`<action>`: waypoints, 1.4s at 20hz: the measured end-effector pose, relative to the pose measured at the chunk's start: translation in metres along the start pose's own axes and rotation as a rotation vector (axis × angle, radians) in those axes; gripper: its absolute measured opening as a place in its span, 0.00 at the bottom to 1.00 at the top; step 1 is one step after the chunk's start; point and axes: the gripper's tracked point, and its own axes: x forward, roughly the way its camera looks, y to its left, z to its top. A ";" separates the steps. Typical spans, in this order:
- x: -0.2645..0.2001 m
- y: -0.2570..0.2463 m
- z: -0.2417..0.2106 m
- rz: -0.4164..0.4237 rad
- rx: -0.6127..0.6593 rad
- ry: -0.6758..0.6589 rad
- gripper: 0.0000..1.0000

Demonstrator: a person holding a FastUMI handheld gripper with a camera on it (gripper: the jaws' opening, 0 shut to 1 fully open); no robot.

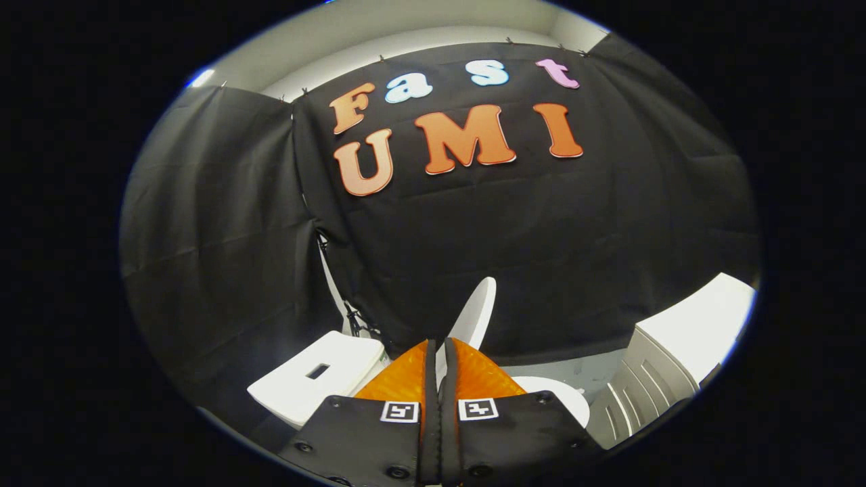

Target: Open the toilet lid.

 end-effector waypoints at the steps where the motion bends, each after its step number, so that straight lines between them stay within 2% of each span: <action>1: 0.003 0.012 0.002 0.012 -0.015 0.004 0.08; 13: 0.024 0.139 0.021 0.128 -0.083 0.018 0.08; 28: 0.041 0.231 0.010 0.213 -0.103 0.033 0.08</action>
